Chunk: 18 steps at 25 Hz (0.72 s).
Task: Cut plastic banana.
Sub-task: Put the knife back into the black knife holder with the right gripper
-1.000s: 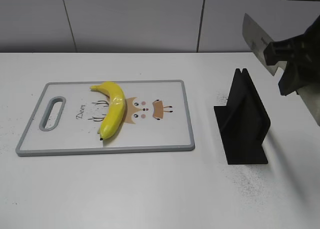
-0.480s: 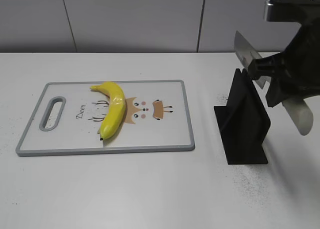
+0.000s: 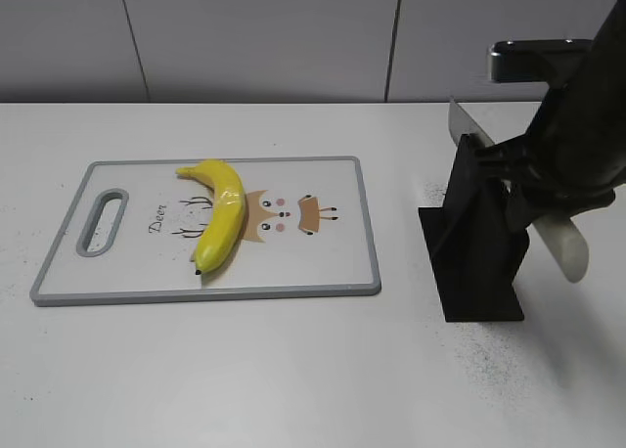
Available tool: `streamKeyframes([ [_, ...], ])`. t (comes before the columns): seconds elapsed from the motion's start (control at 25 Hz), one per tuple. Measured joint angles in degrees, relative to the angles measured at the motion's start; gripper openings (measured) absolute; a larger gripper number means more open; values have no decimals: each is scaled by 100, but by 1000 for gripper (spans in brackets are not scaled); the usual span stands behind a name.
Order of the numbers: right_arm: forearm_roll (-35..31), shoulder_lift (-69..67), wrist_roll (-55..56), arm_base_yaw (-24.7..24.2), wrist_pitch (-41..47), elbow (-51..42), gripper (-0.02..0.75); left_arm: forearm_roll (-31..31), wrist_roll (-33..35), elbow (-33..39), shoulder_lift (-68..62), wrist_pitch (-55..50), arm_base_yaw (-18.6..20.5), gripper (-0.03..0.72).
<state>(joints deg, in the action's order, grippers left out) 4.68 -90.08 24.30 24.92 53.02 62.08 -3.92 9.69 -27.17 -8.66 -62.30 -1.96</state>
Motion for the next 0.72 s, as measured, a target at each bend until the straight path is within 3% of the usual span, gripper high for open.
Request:
streamKeyframes([
  [0.24, 0, -178, 0, 0, -48, 0, 156, 75, 0, 0, 840, -6, 0, 551],
  [0.72, -150, -247, 1, 0, 152, 53, 169, 116, 0, 35, 887, -10, 0, 551],
])
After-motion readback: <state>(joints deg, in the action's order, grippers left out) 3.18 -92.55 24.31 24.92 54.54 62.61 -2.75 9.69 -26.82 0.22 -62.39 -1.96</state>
